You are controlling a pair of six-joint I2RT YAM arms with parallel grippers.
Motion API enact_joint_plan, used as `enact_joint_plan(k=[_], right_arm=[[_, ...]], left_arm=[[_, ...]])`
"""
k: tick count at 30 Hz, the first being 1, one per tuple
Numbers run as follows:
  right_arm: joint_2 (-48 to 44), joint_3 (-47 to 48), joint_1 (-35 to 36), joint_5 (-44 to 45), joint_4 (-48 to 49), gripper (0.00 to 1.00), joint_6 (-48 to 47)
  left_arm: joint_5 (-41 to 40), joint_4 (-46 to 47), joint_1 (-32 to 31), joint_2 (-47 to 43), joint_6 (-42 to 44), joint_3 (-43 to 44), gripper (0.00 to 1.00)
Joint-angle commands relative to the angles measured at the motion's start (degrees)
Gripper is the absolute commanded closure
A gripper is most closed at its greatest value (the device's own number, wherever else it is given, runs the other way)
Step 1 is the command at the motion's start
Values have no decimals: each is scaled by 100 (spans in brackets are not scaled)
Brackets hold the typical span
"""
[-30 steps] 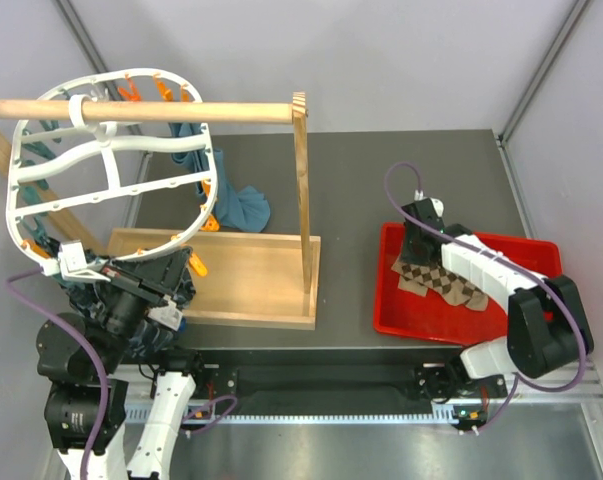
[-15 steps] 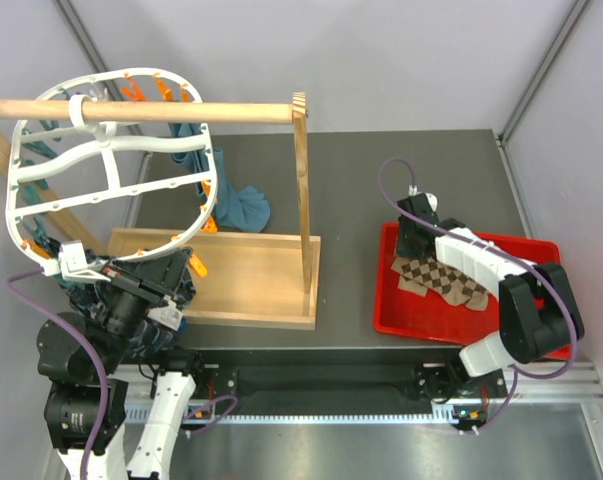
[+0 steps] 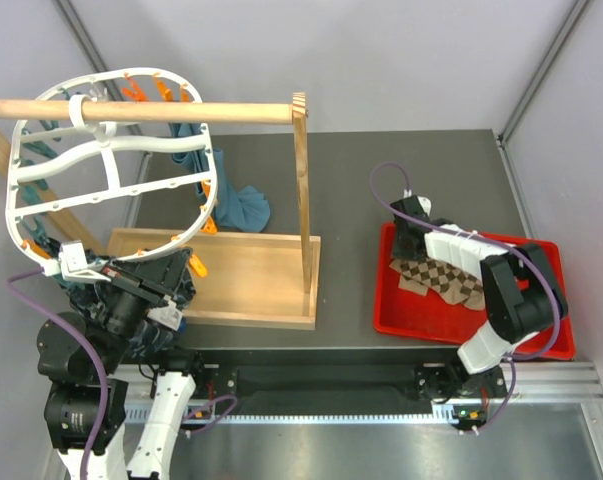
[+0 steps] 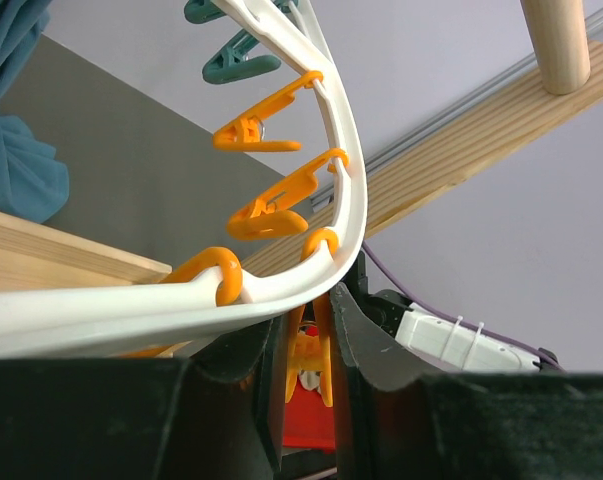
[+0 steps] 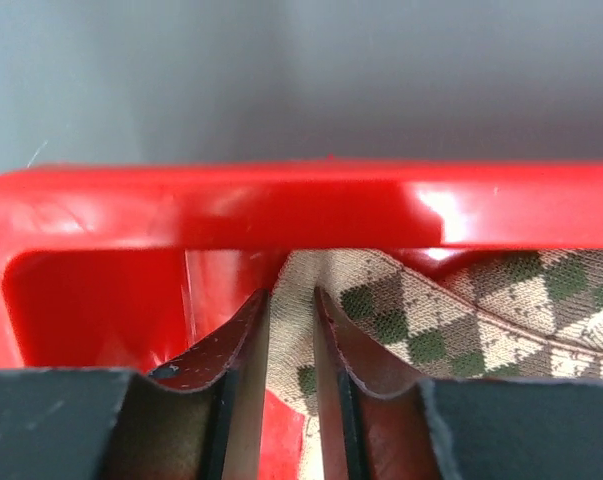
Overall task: Clip the socks to the hanger
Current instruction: Pick up the sock from the bin.
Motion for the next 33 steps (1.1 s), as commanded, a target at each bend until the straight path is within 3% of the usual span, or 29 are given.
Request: enact_joint_plan(k=[1, 9, 14, 20, 33], right_arm=[[256, -93, 34, 193, 197, 78, 89], [309, -172, 34, 412, 214, 100, 115], [-393, -234, 34, 474, -83, 100, 115], [-1860, -242, 34, 167, -611, 100, 1], [-4892, -182, 166, -1634, -1709, 100, -184]], left_arm=[[423, -288, -35, 14, 76, 11, 100], [440, -279, -35, 32, 77, 11, 100], [440, -279, -35, 5, 77, -7, 100], [431, -270, -35, -12, 68, -24, 100], [475, -244, -35, -56, 24, 11, 100]])
